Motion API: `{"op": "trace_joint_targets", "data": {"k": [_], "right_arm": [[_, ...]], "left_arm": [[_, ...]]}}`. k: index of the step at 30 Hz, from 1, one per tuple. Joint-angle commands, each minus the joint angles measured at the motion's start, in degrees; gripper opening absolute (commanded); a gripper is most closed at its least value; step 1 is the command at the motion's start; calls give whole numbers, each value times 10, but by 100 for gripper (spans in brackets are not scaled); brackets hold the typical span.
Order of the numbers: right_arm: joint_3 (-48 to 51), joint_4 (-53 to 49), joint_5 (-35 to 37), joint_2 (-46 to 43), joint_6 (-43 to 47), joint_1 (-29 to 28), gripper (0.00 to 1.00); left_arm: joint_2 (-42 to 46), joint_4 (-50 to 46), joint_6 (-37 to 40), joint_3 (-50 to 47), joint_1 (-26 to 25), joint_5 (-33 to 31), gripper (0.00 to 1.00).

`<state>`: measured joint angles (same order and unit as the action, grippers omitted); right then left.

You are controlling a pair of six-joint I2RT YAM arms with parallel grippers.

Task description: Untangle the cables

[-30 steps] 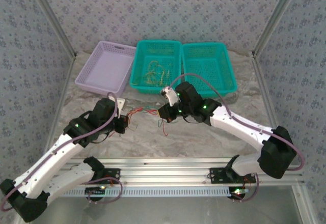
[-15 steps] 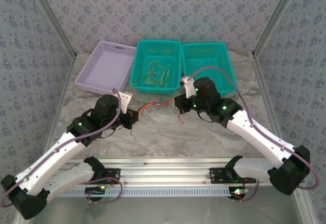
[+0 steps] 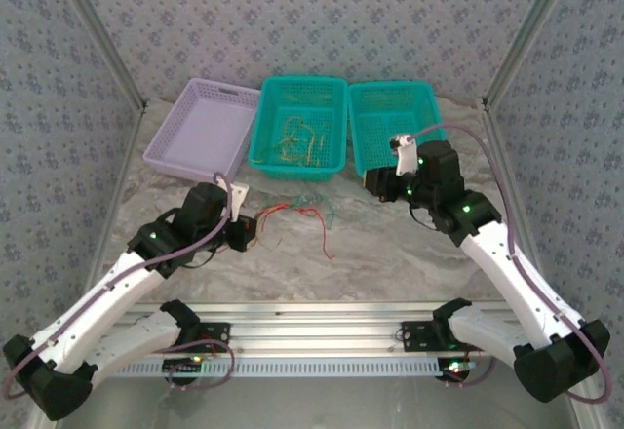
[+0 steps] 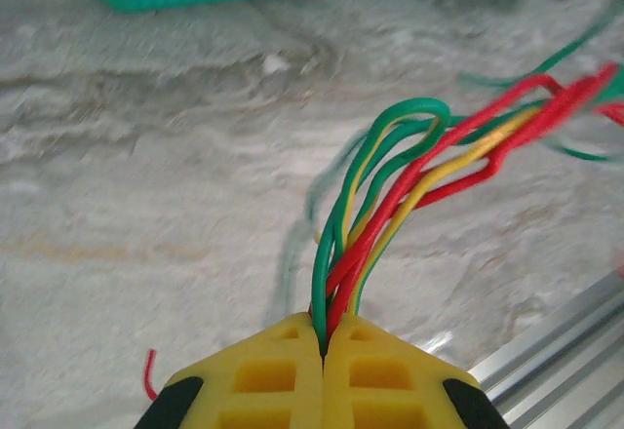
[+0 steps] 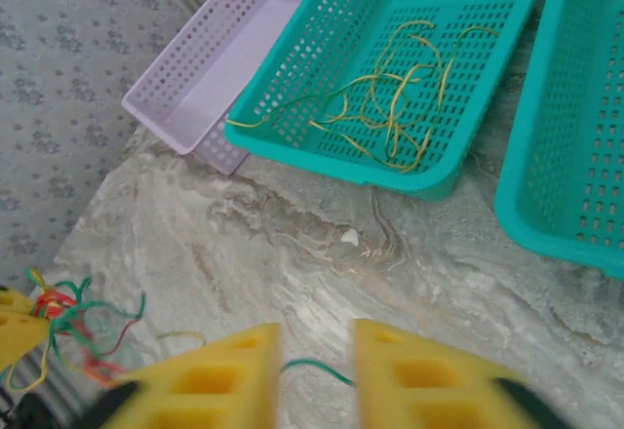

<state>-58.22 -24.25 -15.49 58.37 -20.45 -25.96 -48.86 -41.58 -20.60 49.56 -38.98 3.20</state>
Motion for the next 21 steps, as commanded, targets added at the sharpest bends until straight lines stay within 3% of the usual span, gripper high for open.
{"op": "trace_joint_targets", "data": {"k": [1,3,4,5,7,8,10,14,21], "right_arm": [[-5,-1,63,-12,5,-19,13],[1,5,41,-9,9,-19,3],[4,6,29,-5,8,-20,5],[10,15,3,-2,9,-22,12],[29,46,-42,7,3,-33,43],[34,58,-67,19,5,-40,51],[39,69,-84,45,11,-63,58],[41,93,-69,91,25,-122,59],[34,117,-88,153,26,-148,48]], "left_arm": [[6,-44,2,3,2,-21,0],[8,-44,2,3,1,-21,0],[8,-45,2,3,1,-21,0],[9,-44,1,3,2,-21,0],[8,-44,2,3,1,-21,0],[8,-43,2,3,2,-19,0],[7,-43,2,3,1,-18,0],[7,-44,2,3,1,-17,0],[10,-44,1,1,0,-18,0]]}}
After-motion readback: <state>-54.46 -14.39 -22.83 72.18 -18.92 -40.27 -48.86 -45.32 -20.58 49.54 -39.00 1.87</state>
